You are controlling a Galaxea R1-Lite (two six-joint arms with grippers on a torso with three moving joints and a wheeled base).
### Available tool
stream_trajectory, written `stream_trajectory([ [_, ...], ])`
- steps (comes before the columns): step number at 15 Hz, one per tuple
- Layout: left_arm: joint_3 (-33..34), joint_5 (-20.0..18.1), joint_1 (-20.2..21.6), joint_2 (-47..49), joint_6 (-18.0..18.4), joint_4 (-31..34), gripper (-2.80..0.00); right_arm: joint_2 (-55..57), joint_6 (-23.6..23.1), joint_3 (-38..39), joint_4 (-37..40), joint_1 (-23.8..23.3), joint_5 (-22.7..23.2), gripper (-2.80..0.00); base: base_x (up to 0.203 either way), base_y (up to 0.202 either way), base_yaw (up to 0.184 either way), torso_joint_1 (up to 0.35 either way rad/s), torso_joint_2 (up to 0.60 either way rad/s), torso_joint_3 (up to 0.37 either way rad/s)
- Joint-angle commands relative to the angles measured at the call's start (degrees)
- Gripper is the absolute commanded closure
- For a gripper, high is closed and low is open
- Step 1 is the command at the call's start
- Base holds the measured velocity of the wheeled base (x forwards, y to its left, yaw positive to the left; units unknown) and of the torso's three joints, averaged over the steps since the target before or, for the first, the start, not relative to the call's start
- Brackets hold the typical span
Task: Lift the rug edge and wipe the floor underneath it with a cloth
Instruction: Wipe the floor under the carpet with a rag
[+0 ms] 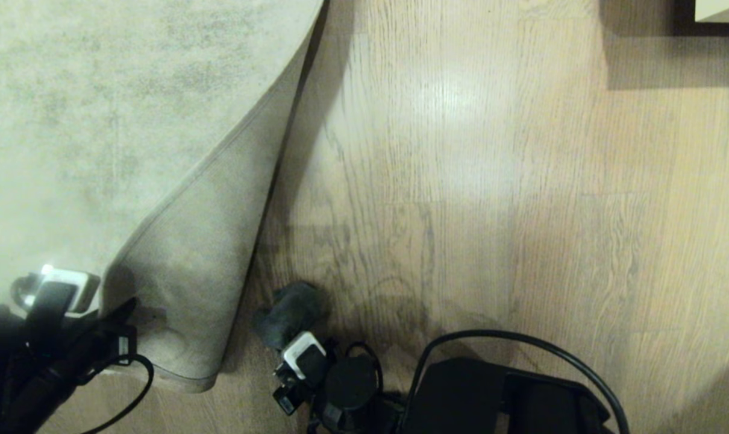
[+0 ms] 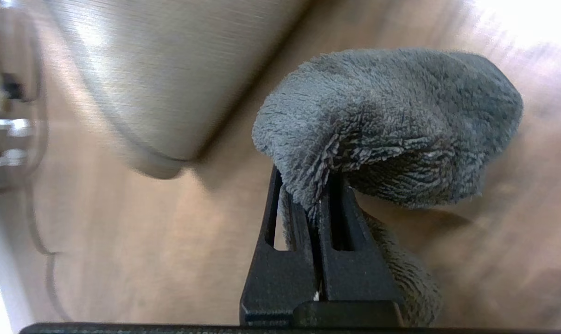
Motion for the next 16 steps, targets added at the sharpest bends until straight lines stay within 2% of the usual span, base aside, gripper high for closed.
stream_trajectory([
  [1,0.00,0.30,0.00,0.03,0.07,-2.76,0.00,0.51,-0.07,-0.82,-0.41,-1.77,-0.06,0.00,0.000,0.000,0.000,0.000,0.00,0.000],
  [10,0.00,0.30,0.00,0.12,0.07,-2.76,0.00,-0.69,-0.23,-13.72,7.07,-6.70,-0.24,0.00,0.000,0.000,0.000,0.000,0.00,0.000],
  [16,0.00,0.30,0.00,0.03,0.07,-2.76,0.00,-5.36,-0.41,-14.24,7.69,-7.97,-0.39,0.00,0.000,0.000,0.000,0.000,0.00,0.000],
])
